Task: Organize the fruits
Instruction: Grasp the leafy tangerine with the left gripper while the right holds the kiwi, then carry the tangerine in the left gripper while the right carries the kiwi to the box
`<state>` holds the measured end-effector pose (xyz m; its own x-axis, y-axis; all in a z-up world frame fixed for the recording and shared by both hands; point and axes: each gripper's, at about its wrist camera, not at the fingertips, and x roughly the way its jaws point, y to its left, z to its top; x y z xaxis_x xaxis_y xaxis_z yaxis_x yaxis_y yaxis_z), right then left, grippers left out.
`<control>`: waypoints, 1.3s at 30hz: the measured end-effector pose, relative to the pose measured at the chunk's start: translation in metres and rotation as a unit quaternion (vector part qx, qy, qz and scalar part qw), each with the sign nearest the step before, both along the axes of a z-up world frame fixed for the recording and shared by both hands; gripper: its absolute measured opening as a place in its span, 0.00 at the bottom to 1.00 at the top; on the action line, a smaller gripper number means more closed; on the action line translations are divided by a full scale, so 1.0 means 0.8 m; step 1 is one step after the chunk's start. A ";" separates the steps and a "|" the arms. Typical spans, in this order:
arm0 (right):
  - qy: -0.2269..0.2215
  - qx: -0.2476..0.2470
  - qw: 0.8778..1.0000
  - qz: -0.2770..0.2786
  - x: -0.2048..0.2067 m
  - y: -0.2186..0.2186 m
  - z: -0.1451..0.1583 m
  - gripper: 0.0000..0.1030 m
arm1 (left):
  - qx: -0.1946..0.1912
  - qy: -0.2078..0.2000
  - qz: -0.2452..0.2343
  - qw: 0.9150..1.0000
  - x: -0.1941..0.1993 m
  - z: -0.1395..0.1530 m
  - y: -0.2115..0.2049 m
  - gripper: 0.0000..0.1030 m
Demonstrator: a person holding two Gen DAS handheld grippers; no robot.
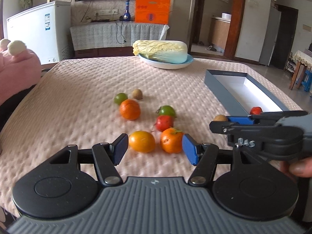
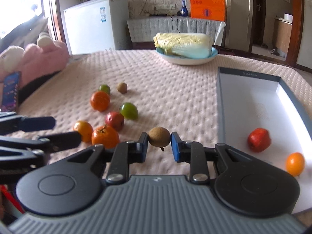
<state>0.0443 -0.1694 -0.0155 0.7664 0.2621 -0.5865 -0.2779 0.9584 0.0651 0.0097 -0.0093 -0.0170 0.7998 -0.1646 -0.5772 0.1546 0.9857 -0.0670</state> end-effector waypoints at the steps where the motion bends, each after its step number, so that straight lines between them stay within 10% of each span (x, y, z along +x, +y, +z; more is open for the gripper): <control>1: -0.001 0.004 1.000 0.000 -0.002 -0.005 0.003 0.28 | 0.000 0.000 -0.003 1.000 0.001 0.000 -0.003 0.65; 25: -0.035 0.020 0.999 0.014 -0.029 -0.063 0.041 0.28 | 0.023 0.004 -0.006 1.000 0.042 -0.042 -0.056 0.63; 30: -0.037 0.018 0.999 0.019 -0.029 -0.060 0.041 0.28 | 0.029 0.024 0.010 0.999 0.050 -0.048 -0.050 0.43; 39: -0.038 0.018 0.999 0.023 -0.032 -0.059 0.042 0.28 | 0.015 0.019 0.013 1.000 0.048 -0.039 -0.049 0.42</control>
